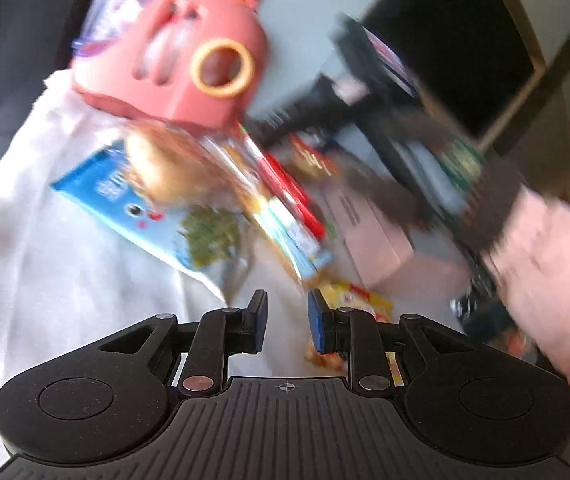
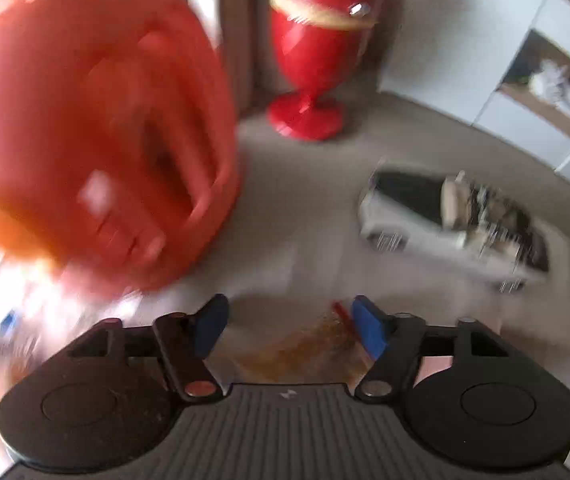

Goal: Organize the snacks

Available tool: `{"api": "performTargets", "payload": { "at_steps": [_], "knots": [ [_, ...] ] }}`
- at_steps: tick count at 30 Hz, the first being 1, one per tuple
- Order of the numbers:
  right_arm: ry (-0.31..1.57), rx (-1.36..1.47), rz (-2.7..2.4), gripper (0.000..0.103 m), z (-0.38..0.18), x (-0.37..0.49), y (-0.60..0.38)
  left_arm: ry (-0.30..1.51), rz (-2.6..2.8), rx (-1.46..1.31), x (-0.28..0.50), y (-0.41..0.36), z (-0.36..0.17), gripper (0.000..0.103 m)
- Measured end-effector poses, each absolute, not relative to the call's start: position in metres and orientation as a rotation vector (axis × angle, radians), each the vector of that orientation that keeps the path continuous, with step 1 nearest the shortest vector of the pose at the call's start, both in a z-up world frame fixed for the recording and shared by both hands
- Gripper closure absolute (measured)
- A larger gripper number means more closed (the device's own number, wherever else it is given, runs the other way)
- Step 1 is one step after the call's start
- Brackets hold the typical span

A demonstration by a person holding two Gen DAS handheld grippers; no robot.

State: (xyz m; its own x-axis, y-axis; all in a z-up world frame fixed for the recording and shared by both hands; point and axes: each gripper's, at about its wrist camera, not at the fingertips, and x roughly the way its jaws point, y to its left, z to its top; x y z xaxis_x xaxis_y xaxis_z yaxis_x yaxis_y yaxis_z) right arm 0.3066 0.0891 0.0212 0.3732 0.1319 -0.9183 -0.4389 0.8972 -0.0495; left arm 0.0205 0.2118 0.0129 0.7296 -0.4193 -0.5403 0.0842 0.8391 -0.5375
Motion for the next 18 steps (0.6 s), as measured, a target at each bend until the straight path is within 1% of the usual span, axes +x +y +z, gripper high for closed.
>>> {"api": "performTargets", "payload": {
  "at_steps": [3,5,6,8,12,18],
  "knots": [
    [1.181,-0.297,0.434,0.047,0.026,0.277,0.079,0.685,-0.239,-0.576,0.024,0.224,0.008,0.078],
    [1.202,-0.269,0.453,0.047,0.029,0.257,0.069,0.680,-0.216,-0.597,0.025,0.227,0.009,0.078],
    [1.208,-0.257,0.462,0.050,0.030,0.247,0.066,0.681,-0.206,-0.602,0.025,0.226,0.009,0.078],
    [1.224,-0.229,0.500,0.051,0.031,0.225,0.058,0.687,-0.189,-0.602,0.023,0.225,0.011,0.078],
    [1.214,-0.213,0.573,0.054,0.033,0.178,0.044,0.705,-0.175,-0.594,0.023,0.216,0.012,0.078],
    [1.126,-0.243,0.677,0.054,0.040,0.110,0.023,0.710,-0.140,-0.565,0.016,0.193,0.021,0.078]
  ]
}}
